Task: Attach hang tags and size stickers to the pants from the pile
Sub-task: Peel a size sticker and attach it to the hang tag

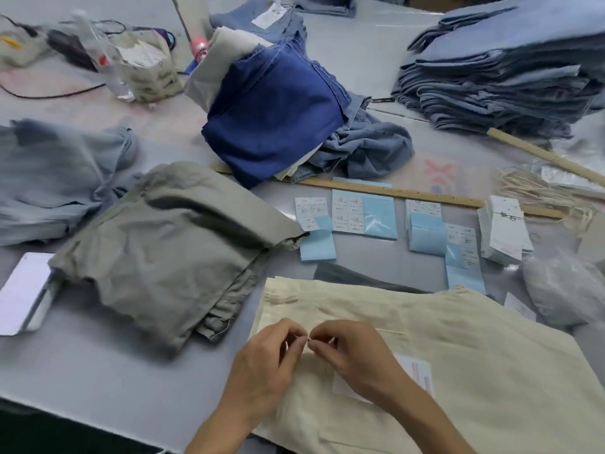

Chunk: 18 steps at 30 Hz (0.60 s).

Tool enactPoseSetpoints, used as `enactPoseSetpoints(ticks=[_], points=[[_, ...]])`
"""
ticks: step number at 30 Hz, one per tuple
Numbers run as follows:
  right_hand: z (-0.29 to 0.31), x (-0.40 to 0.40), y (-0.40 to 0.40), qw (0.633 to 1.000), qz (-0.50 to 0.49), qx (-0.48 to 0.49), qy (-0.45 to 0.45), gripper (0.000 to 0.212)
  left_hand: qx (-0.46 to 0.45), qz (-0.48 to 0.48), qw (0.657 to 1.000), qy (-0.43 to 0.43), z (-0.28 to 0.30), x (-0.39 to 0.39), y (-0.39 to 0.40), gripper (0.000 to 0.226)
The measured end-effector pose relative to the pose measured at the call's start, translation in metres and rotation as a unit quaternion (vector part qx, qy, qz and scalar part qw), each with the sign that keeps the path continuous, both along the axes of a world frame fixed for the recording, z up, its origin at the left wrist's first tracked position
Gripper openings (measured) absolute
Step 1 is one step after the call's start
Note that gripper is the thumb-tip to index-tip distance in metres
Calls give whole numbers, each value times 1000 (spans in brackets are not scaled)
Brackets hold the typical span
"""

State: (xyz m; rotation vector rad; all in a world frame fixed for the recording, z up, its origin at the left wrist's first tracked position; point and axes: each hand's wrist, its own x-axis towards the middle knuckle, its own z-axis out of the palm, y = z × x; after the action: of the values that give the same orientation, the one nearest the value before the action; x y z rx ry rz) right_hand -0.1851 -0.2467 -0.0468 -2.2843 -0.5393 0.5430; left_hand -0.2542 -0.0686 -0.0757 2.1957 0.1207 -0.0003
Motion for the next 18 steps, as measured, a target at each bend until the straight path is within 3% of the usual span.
enactPoseSetpoints(ticks=[9, 13, 18], points=[[1, 4, 23, 999, -2, 24, -25, 4, -47, 96, 994, -18, -10, -20, 16, 13], [2, 19, 37, 990, -59, -1, -127, 3, 47, 131, 989, -55, -19, 10, 29, 26], [-2, 28, 60, 968, -63, -48, -239, 8, 179, 25, 981, -77, -18, 57, 40, 15]])
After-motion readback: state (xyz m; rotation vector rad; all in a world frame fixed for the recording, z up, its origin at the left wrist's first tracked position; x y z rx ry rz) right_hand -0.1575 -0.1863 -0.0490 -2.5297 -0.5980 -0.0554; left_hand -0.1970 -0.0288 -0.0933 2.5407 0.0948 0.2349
